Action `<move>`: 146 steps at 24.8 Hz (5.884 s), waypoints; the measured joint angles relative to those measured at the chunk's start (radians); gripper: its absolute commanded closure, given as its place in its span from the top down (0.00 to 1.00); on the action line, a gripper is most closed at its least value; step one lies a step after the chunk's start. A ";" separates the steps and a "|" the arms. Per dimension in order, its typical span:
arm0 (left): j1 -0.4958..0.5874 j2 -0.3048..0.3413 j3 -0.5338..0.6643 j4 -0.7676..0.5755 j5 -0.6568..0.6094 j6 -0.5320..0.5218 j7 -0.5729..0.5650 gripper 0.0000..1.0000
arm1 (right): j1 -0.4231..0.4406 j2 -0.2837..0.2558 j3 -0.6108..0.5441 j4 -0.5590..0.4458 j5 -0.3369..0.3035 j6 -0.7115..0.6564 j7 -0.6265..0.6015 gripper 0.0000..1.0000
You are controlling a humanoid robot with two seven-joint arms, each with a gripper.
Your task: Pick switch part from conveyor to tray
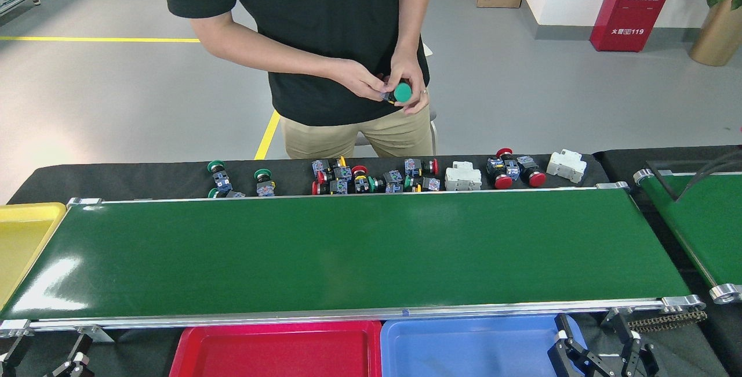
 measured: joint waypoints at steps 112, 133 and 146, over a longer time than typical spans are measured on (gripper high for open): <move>-0.006 0.001 -0.040 0.002 -0.054 0.072 0.003 1.00 | -0.468 -0.033 0.052 0.435 0.012 0.279 0.287 0.86; -0.006 0.001 -0.041 0.003 -0.054 0.072 0.003 1.00 | -0.439 -0.028 0.246 0.175 0.006 0.081 0.322 0.02; -0.007 0.001 -0.042 0.003 -0.054 0.072 0.003 1.00 | -0.349 0.127 0.624 0.166 0.046 -0.364 0.342 1.00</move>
